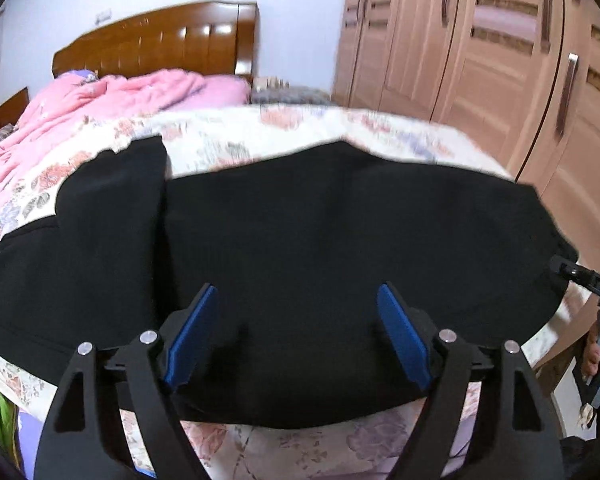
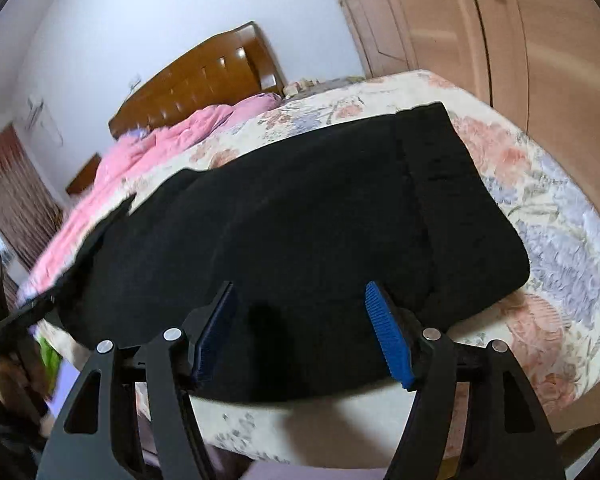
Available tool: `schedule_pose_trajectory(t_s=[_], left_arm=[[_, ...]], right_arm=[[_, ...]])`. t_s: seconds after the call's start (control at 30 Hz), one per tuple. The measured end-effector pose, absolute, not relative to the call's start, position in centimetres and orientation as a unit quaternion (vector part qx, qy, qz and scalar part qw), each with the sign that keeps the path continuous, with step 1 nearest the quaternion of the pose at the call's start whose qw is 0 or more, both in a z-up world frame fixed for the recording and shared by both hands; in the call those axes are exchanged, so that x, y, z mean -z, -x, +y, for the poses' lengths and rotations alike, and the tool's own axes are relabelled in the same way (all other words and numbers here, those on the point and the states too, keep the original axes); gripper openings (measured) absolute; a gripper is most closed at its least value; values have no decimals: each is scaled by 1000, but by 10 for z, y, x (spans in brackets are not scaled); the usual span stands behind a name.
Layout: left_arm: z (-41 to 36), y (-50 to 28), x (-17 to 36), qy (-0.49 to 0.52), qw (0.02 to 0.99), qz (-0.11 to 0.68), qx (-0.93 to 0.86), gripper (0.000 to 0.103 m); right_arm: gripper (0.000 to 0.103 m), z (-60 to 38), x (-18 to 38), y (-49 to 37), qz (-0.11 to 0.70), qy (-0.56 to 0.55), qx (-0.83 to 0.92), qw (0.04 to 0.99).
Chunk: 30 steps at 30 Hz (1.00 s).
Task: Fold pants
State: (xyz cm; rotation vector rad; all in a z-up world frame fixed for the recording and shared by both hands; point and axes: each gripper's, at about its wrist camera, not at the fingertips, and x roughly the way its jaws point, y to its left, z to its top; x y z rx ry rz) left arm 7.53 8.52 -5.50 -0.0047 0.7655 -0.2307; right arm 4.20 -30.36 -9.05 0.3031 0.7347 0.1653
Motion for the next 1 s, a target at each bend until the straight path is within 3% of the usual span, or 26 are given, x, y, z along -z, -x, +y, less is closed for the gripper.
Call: schedule_pose_trajectory(t_s=[0.13, 0.27, 0.37, 0.53, 0.73, 0.87, 0.93, 1.0], left_arm=[[92, -79, 48, -17, 928, 359, 95, 88], [68, -111, 31, -46, 916, 380, 118, 91], [43, -157, 35, -43, 898, 414, 144, 97], [42, -194, 85, -55, 856, 504, 100, 97], [75, -189, 66, -69, 869, 477, 114, 97], [122, -248, 41, -60, 884, 464, 24, 97], [143, -285, 47, -61, 871, 487, -19, 95], [161, -316, 60, -59, 853, 517, -44, 75]], right_arm=[[66, -304, 64, -43, 343, -147, -83, 924], [69, -263, 33, -80, 331, -67, -115, 934], [86, -217, 35, -133, 370, 9, -134, 919], [88, -206, 94, -188, 503, 38, -111, 856], [88, -227, 88, -166, 487, 22, -115, 865], [88, -221, 63, -174, 451, -15, -119, 885], [88, -208, 57, -178, 434, -13, -125, 892], [88, -193, 60, -179, 435, -8, -136, 890]])
